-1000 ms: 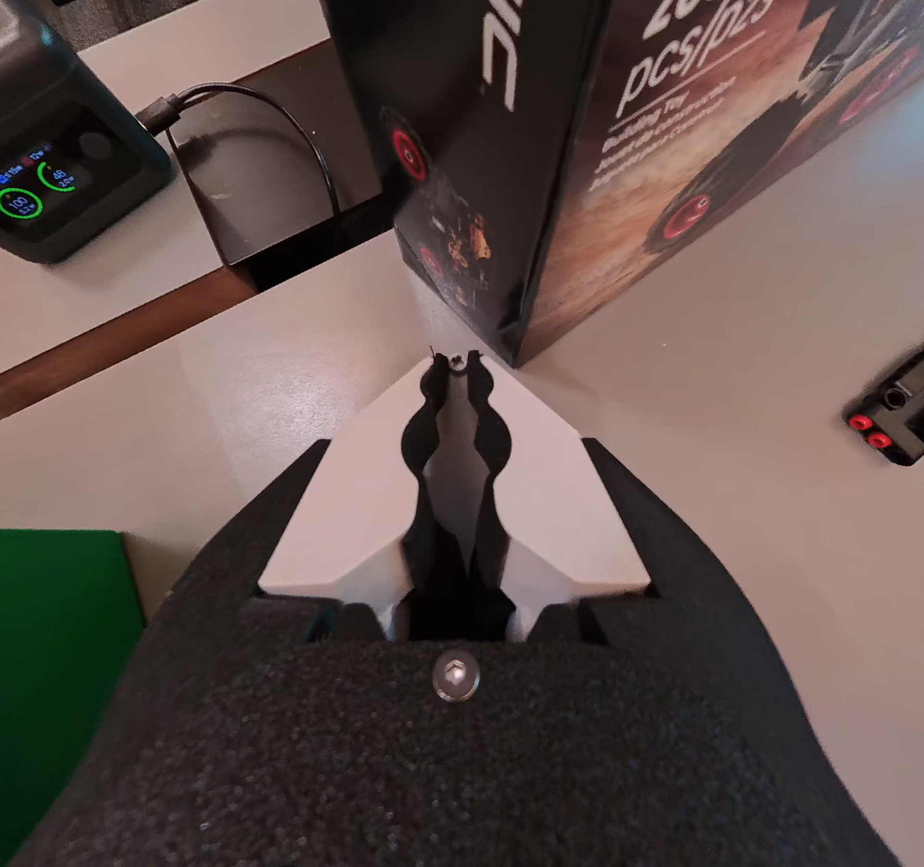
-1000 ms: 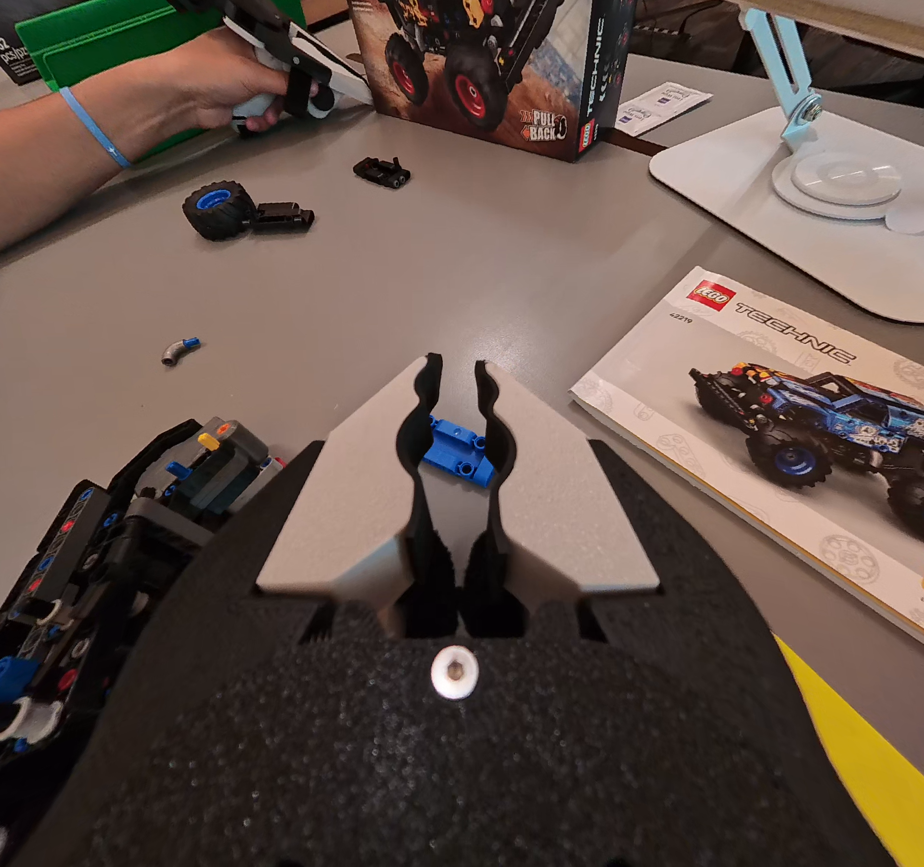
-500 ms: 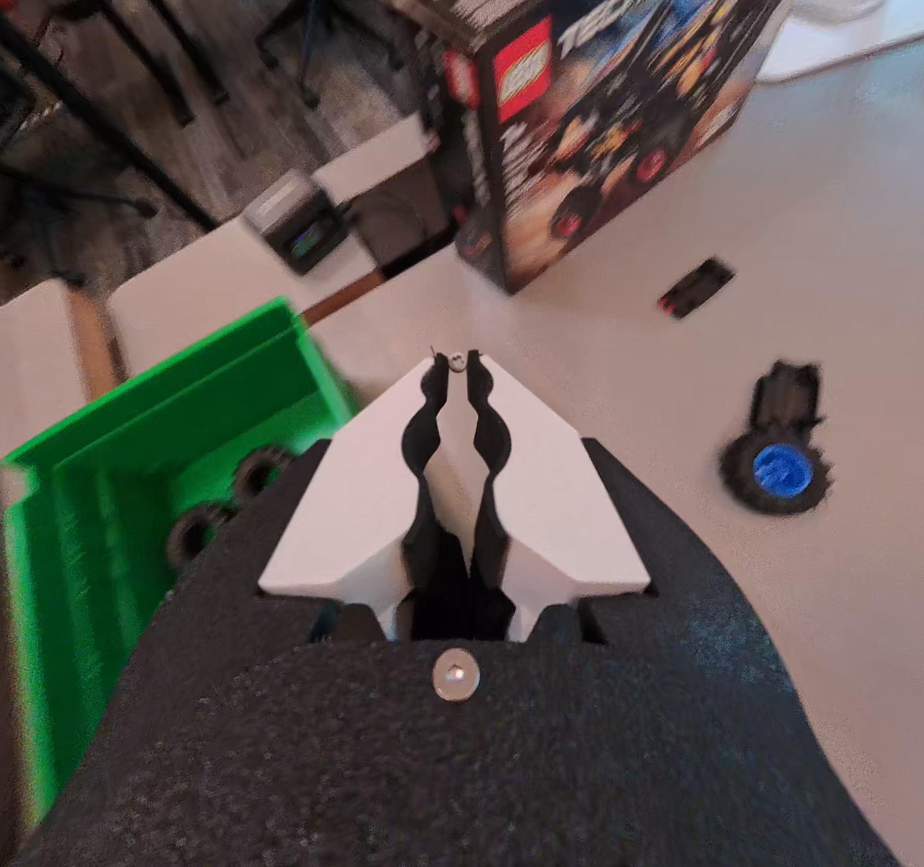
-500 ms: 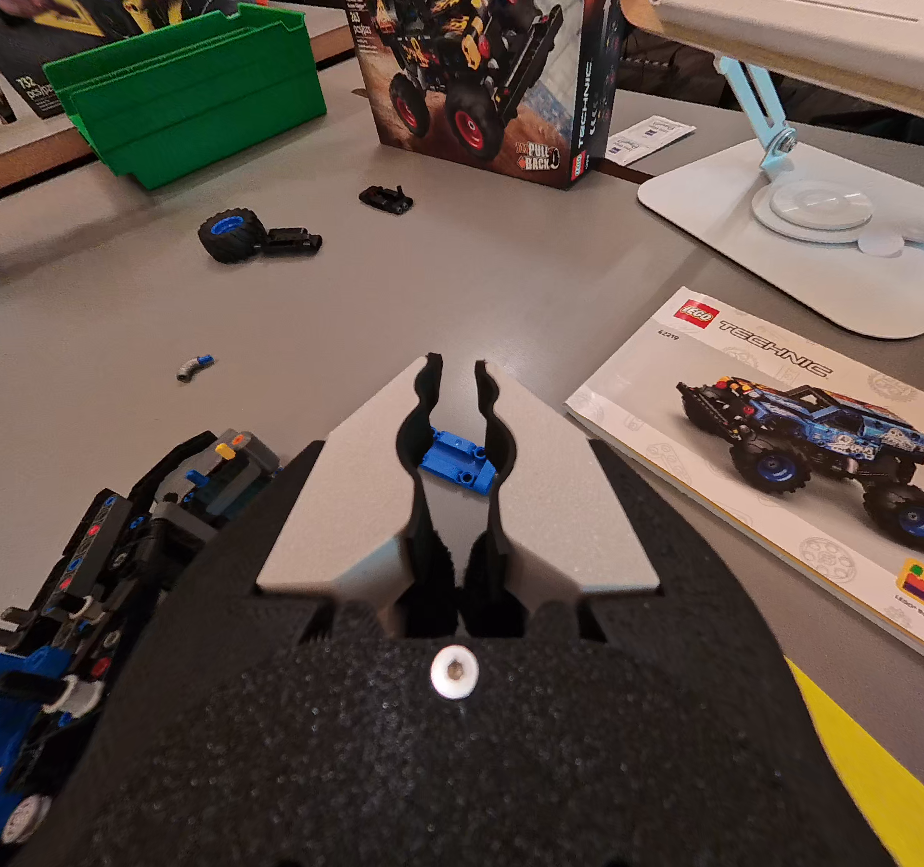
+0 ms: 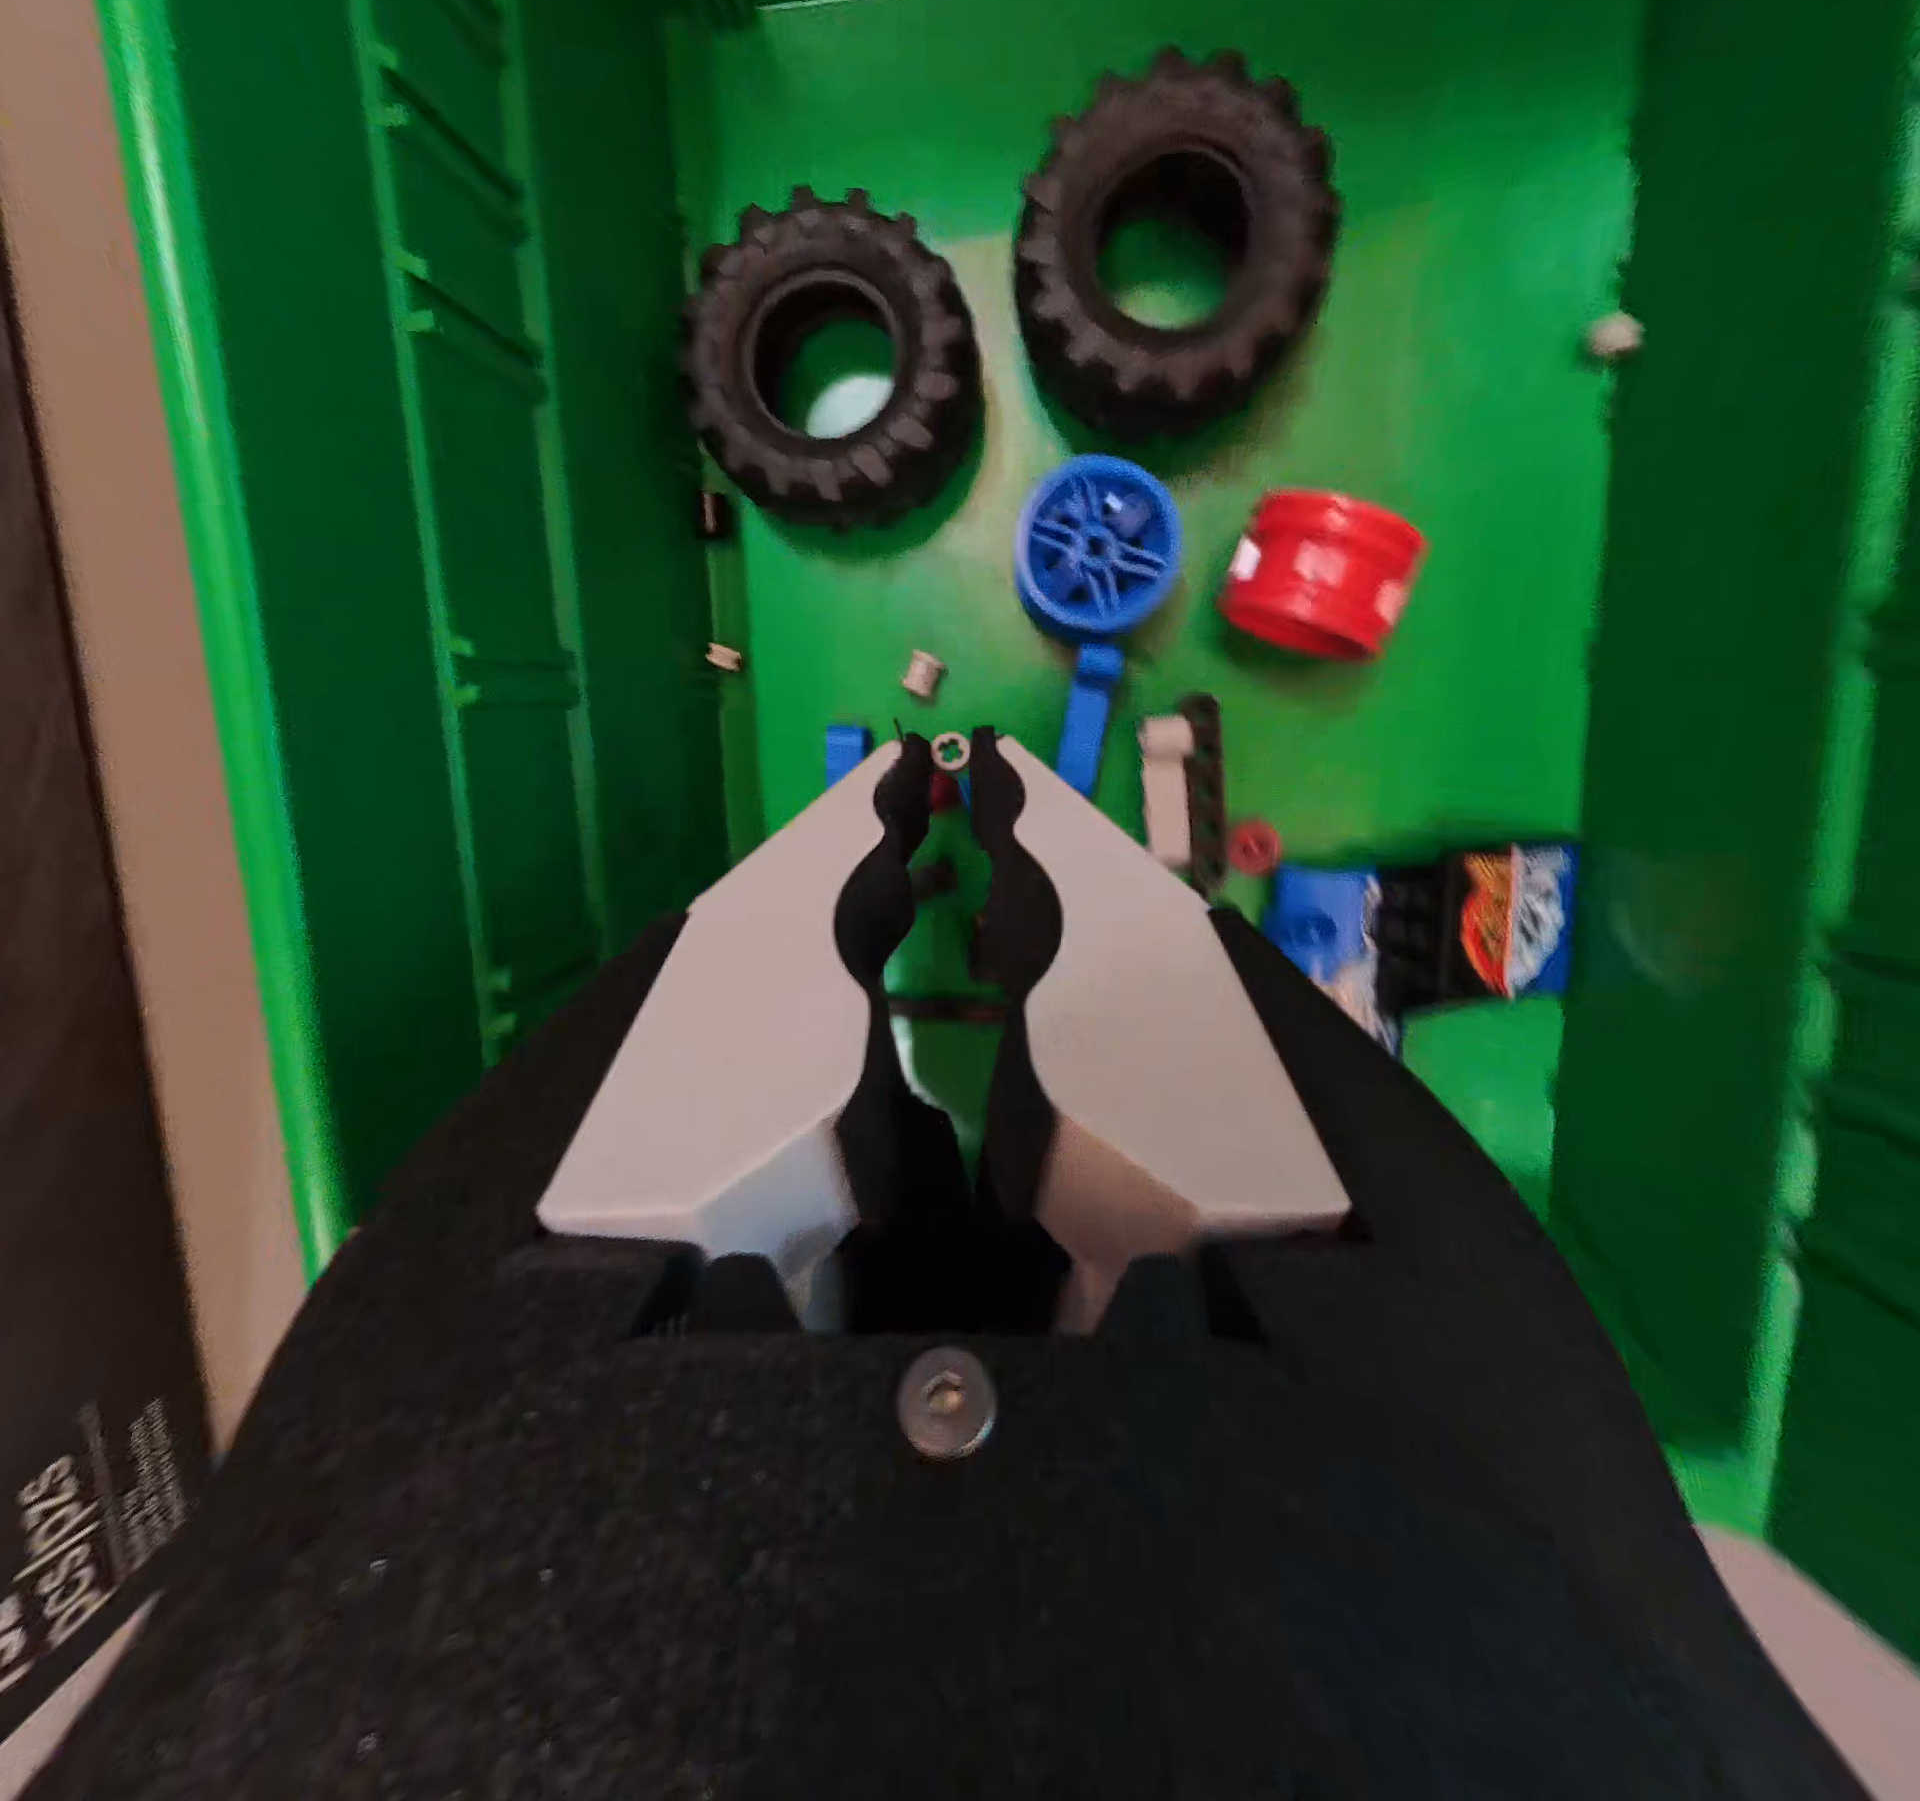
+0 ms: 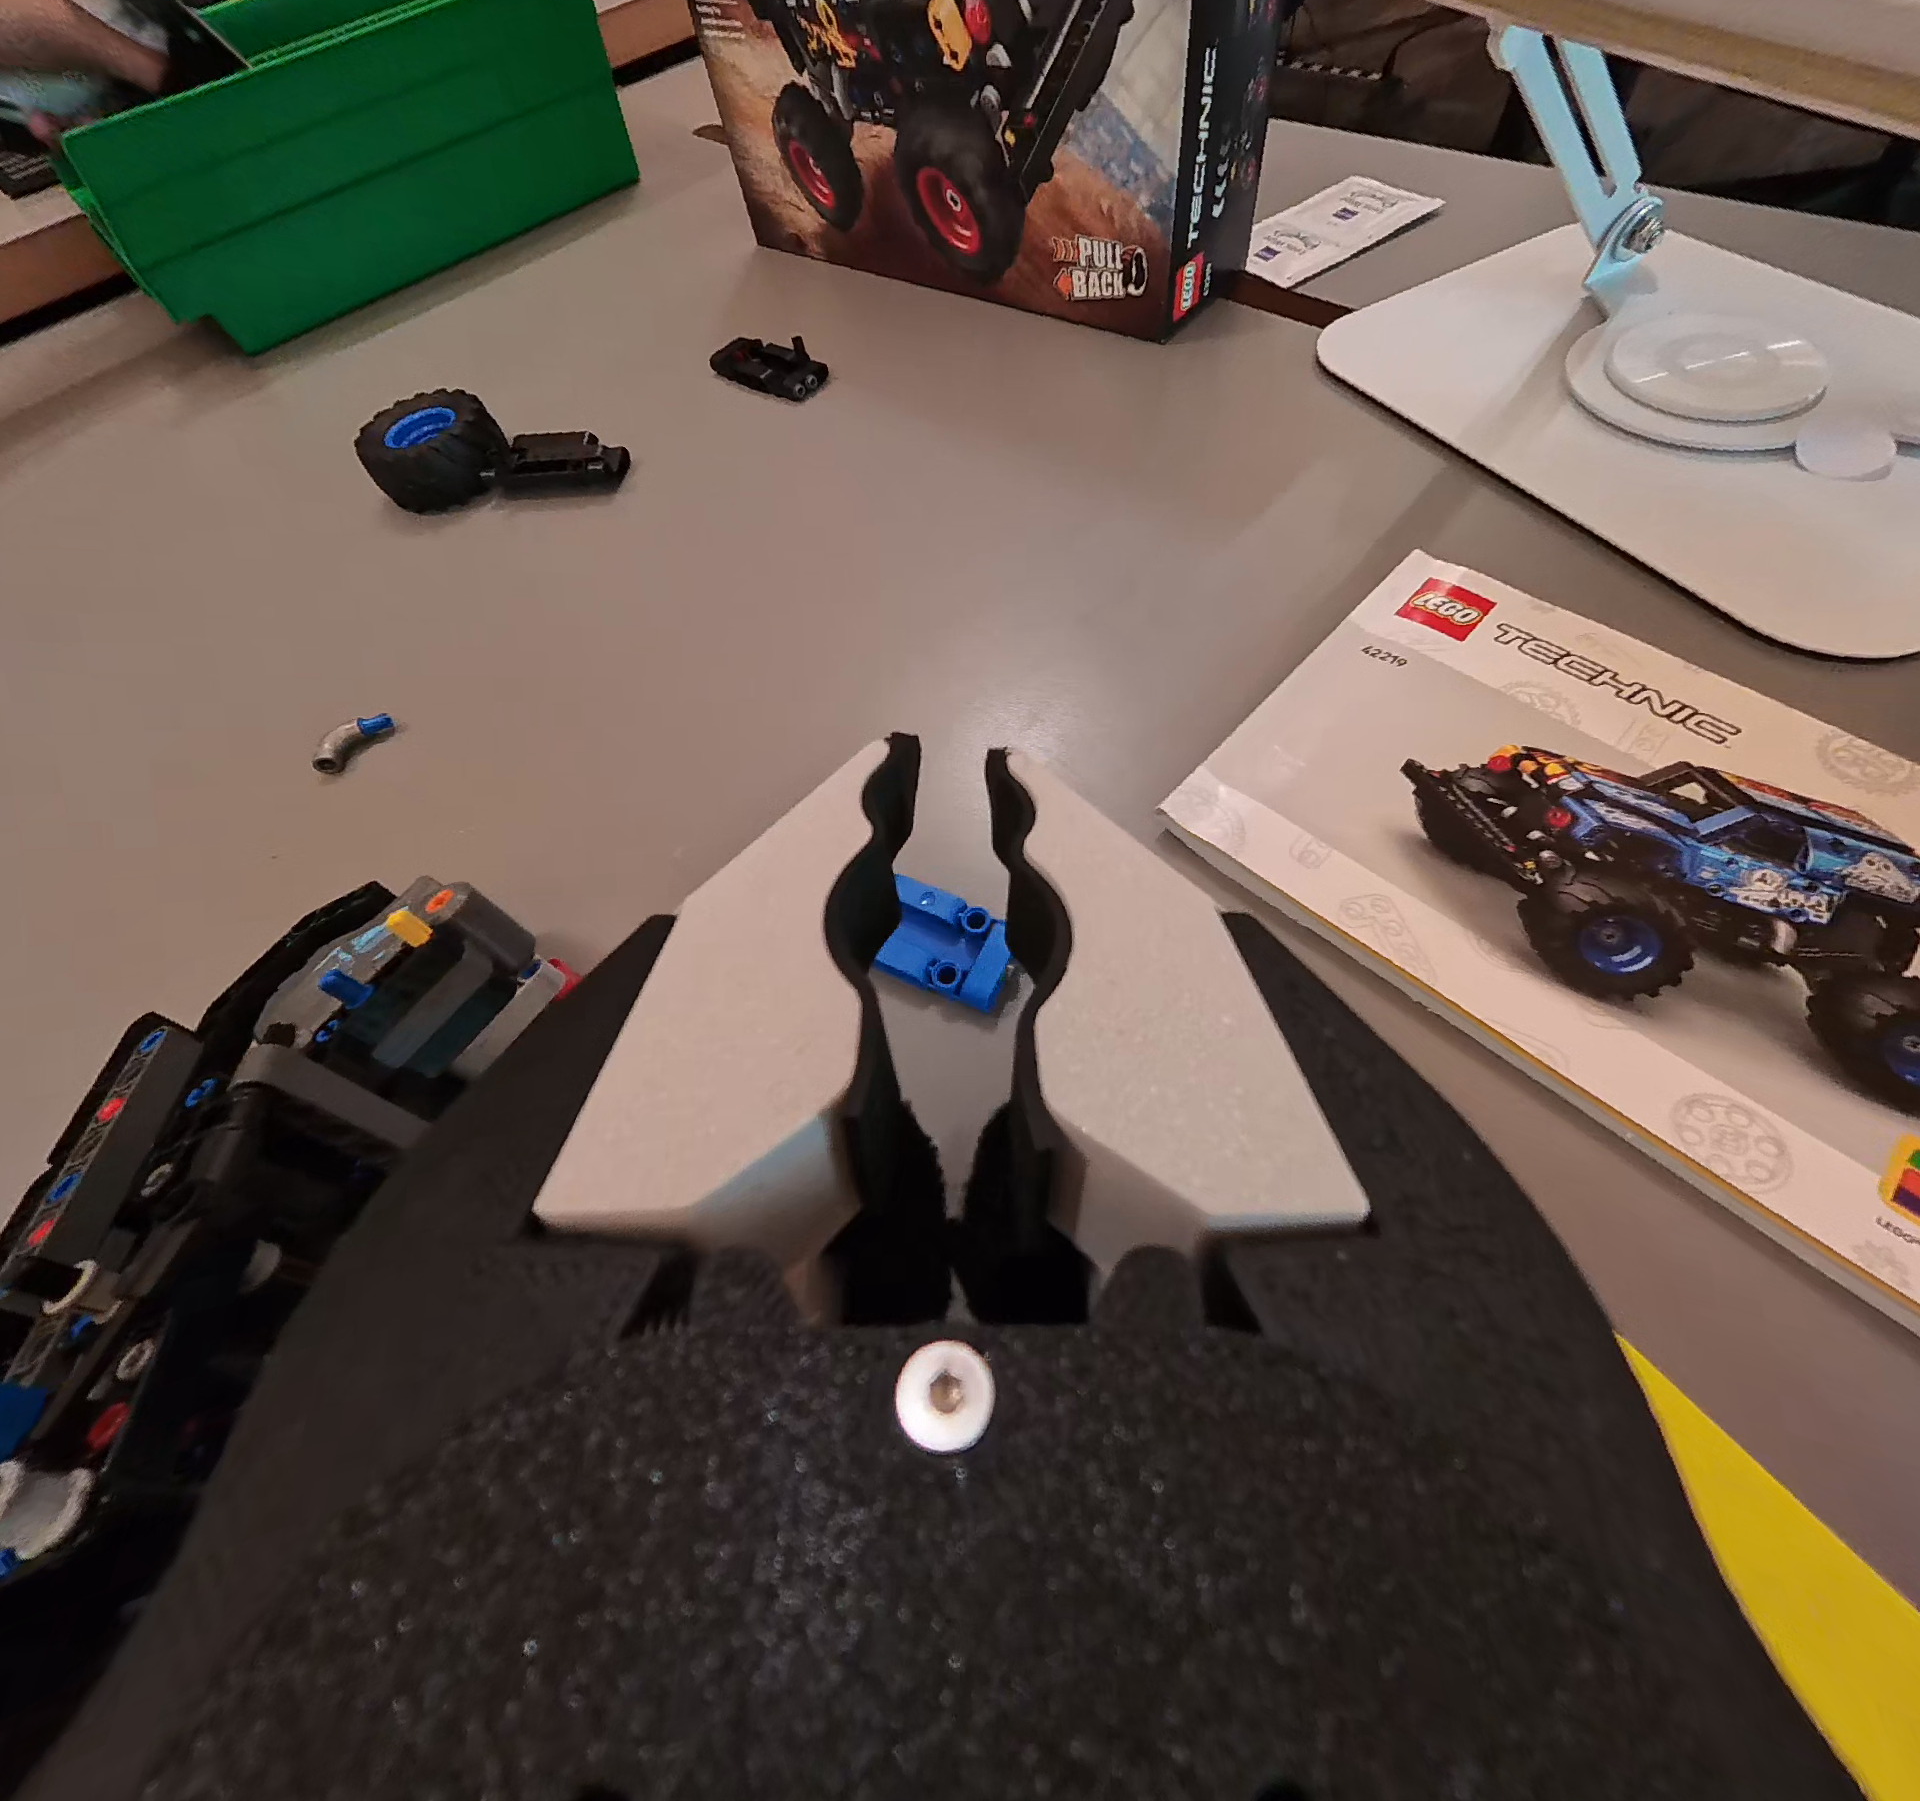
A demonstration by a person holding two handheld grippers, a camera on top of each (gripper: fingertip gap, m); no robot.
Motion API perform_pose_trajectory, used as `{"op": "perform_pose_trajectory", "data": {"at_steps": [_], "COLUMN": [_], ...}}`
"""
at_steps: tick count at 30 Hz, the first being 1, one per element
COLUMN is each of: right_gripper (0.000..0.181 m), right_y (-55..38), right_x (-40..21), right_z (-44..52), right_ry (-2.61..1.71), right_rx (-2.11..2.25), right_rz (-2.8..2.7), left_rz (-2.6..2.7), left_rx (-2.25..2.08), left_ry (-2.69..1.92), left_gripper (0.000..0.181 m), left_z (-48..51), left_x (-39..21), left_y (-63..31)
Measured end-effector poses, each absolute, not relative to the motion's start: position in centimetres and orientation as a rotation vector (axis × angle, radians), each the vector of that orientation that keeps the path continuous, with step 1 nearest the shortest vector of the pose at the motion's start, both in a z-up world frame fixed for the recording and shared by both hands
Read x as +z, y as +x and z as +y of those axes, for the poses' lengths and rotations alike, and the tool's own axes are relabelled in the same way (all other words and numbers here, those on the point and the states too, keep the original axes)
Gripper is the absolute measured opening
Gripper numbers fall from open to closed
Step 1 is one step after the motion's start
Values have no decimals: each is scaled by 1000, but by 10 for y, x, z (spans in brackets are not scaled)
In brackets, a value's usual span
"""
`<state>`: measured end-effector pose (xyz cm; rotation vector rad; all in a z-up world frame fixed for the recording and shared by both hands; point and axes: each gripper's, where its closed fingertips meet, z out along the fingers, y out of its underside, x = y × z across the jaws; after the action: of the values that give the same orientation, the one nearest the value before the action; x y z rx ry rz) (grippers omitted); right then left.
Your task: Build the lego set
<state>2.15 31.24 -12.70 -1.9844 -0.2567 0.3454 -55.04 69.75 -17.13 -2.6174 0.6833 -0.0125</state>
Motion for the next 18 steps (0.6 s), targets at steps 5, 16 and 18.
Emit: {"op": "perform_pose_trajectory", "data": {"at_steps": [5,16,18], "right_gripper": [14,14,14], "right_y": [26,25,25], "right_x": [-130,-129,-128], "right_z": [313,312,312], "right_ry": [-1995,-1995,-1989], "right_rx": [347,363,361], "right_rz": [-238,-236,-236], "left_rz": [589,513,497], "left_rx": [-19,-98,-140], "left_ry": [-2678,-2484,-2351], "left_gripper": [8,29,32], "left_z": [707,709,709], "left_x": [-191,-160,-134], "left_y": [-548,-548,-536]}}
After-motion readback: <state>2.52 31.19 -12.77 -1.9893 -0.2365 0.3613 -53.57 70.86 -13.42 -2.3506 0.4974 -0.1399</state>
